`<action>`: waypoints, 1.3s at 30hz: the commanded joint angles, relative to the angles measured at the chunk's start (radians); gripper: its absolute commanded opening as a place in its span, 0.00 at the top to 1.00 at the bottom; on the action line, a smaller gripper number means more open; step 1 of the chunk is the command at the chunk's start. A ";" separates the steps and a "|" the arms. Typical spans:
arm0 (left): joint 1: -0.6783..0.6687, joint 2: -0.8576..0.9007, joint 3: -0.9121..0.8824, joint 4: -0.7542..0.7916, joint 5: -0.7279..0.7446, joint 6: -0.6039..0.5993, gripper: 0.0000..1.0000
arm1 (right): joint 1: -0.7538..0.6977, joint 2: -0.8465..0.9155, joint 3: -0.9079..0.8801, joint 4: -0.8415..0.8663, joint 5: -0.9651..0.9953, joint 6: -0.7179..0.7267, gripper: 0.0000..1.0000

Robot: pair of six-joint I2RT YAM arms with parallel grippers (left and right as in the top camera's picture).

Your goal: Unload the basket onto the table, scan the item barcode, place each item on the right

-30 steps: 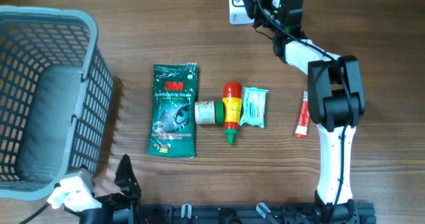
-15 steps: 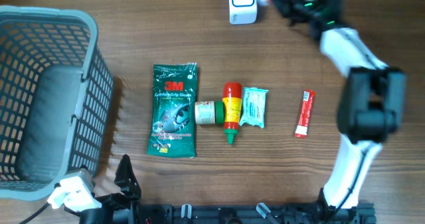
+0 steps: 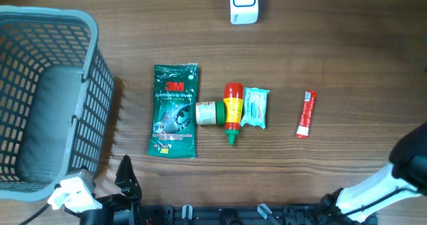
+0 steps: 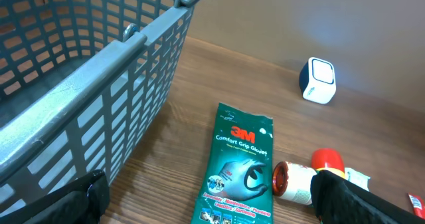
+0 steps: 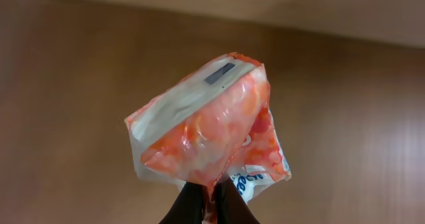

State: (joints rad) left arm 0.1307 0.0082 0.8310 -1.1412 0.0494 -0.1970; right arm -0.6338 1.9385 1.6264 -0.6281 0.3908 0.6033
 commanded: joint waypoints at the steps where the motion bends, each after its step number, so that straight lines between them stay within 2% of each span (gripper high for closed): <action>1: -0.004 -0.003 0.001 0.003 -0.003 -0.006 0.00 | -0.089 0.122 -0.019 -0.005 0.053 -0.028 0.85; 4: -0.004 -0.003 0.001 0.003 -0.003 -0.006 0.00 | -0.153 0.169 -0.019 -0.009 0.028 -0.028 0.72; 7: -0.004 -0.003 0.001 0.003 -0.003 -0.006 0.00 | -0.215 0.168 -0.015 -0.002 -0.087 -0.028 0.37; 8: -0.004 -0.003 0.001 0.003 -0.003 -0.006 0.00 | -0.240 0.157 -0.011 -0.003 -0.171 -0.028 0.28; 11: -0.004 -0.003 0.001 0.003 -0.003 -0.006 0.00 | -0.291 0.105 -0.009 -0.005 -0.384 -0.028 0.15; 14: -0.004 -0.003 0.001 0.003 -0.003 -0.006 0.00 | -0.320 0.002 -0.009 -0.017 -0.557 -0.028 0.15; 18: -0.004 -0.003 0.001 0.003 -0.003 -0.006 0.00 | -0.301 -0.199 -0.009 -0.078 -0.669 -0.027 0.15; 22: -0.004 -0.003 0.001 0.003 -0.003 -0.006 0.00 | -0.209 -0.363 -0.009 -0.193 -0.678 -0.028 0.16; 24: -0.004 -0.003 0.001 0.003 -0.003 -0.006 0.00 | -0.114 -0.421 -0.009 -0.291 -0.677 -0.059 0.18; 26: -0.004 -0.003 0.001 0.003 -0.003 -0.006 0.00 | -0.011 -0.437 -0.009 -0.374 -0.651 -0.126 0.22; 28: -0.004 -0.003 0.001 0.003 -0.003 -0.006 0.00 | 0.098 -0.431 -0.015 -0.457 -0.617 -0.159 0.18; 29: -0.004 -0.003 0.001 0.003 -0.003 -0.006 0.00 | 0.151 -0.423 -0.020 -0.505 -0.617 -0.159 0.09; 31: -0.004 -0.003 0.001 0.003 -0.003 -0.006 0.00 | 0.241 -0.410 -0.045 -0.568 -0.617 -0.159 0.00; 37: -0.004 -0.003 0.001 0.003 -0.003 -0.006 0.00 | 0.458 -0.384 -0.271 -0.577 -0.618 -0.139 0.00; 39: -0.004 -0.003 0.001 0.003 -0.003 -0.006 0.00 | 0.480 -0.382 -0.400 -0.557 -0.627 -0.071 0.05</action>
State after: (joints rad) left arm 0.1307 0.0082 0.8310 -1.1416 0.0494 -0.1970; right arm -0.1711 1.5417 1.3426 -1.1965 -0.2390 0.4736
